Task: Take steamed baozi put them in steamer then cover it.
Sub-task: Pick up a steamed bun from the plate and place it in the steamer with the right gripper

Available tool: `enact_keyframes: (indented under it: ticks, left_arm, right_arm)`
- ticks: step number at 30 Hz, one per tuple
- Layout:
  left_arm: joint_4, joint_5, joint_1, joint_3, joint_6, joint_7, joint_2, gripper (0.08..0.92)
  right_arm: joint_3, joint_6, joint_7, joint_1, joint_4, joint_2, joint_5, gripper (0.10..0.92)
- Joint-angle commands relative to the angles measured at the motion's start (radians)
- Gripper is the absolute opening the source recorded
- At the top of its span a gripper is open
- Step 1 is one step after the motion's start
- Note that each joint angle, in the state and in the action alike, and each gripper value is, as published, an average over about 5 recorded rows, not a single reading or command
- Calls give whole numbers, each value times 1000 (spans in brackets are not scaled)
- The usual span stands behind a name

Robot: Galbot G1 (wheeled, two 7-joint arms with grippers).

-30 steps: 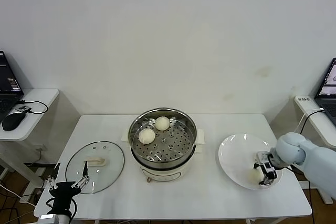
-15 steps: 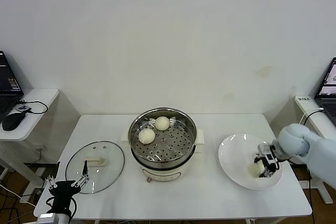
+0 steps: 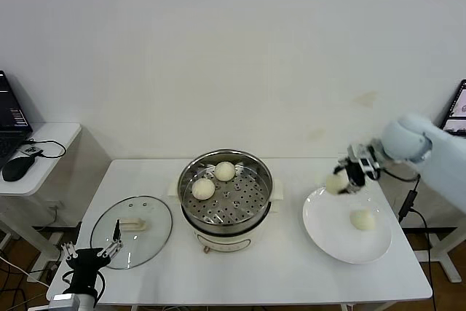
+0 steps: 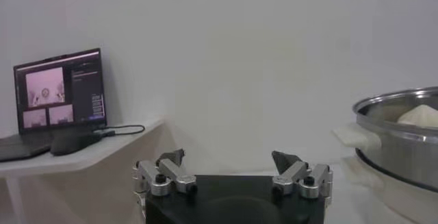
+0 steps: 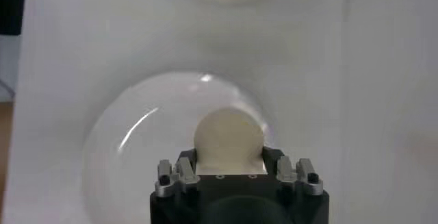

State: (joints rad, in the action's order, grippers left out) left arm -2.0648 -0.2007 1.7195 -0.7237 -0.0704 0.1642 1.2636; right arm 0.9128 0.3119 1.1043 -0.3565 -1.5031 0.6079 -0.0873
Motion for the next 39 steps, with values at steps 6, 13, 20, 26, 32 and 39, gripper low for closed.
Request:
enact_keyframes:
  ticks: [6, 13, 20, 26, 32, 39]
  left_arm:
    - [10, -3, 3, -13, -3, 0, 1, 823]
    - [4, -9, 12, -34, -3, -1, 4, 823]
    - [1, -15, 17, -49, -4, -1, 8, 823]
    - [2, -17, 21, -55, -10, -1, 12, 823]
    - [7, -23, 25, -63, -16, -1, 11, 823]
    - [8, -23, 27, -63, -19, 0, 13, 823]
  right_arm:
    - [208, -15, -73, -261, -6, 319, -143, 602]
    - [253, -142, -96, -178, 27, 454, -143, 606]
    - [316, -263, -122, -124, 39, 509, -55, 611]
    - [347, -355, -118, -119, 63, 538, 45, 609]
    - [369, -409, -104, -128, 56, 554, 55, 611]
    - [381, -444, -85, -122, 52, 559, 95, 611]
